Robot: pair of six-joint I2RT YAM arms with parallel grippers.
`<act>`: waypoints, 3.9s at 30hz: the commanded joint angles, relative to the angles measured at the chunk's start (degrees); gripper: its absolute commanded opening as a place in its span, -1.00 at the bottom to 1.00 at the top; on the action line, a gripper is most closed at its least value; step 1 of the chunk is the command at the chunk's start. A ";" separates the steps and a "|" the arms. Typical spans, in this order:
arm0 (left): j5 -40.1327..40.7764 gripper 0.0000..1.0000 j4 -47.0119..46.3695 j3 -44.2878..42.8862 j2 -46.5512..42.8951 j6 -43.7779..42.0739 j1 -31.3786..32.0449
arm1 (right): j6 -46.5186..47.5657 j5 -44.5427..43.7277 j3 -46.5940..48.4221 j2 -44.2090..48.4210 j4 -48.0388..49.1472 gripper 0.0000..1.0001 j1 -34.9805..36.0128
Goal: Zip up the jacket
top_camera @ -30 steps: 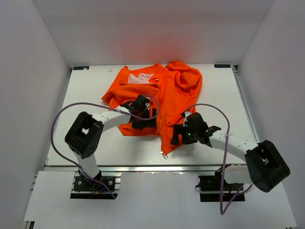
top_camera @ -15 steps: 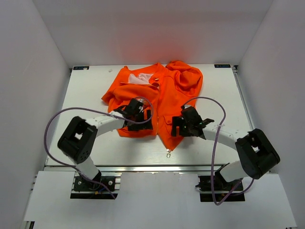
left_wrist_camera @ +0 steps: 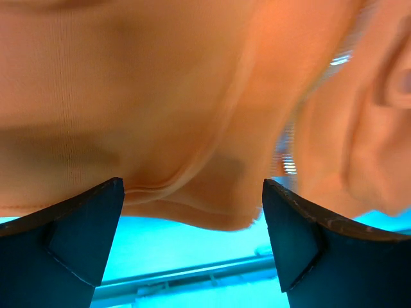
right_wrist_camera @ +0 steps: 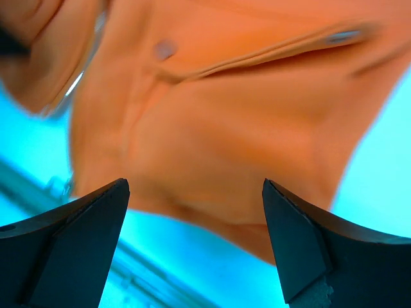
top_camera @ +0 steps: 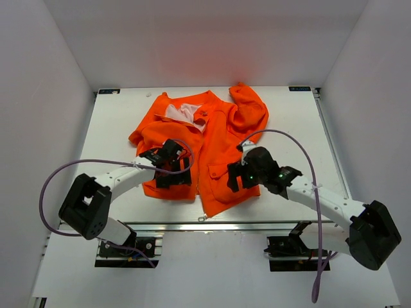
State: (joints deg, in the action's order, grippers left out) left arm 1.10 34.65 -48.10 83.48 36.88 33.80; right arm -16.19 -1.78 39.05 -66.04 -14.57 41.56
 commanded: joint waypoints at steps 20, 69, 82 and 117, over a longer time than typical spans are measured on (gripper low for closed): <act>1.73 0.96 -7.40 0.89 -1.49 1.96 -6.37 | -3.58 -10.23 16.93 -30.80 2.45 0.79 16.90; 2.85 0.96 -6.09 4.59 -15.02 1.52 -9.72 | -1.74 -9.99 18.34 -31.43 -1.78 0.53 14.16; 0.74 0.96 -6.79 4.15 -15.98 1.09 -9.72 | -7.89 -12.46 20.28 -30.90 -3.63 0.56 15.04; -5.22 0.96 -5.12 1.60 -13.70 -2.60 -9.37 | -12.91 -13.68 18.43 -29.70 -3.89 -1.00 14.69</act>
State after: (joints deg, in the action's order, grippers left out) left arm 0.95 30.15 -44.10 69.54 36.84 24.43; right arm -28.53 -16.16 57.95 -99.46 -15.81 56.25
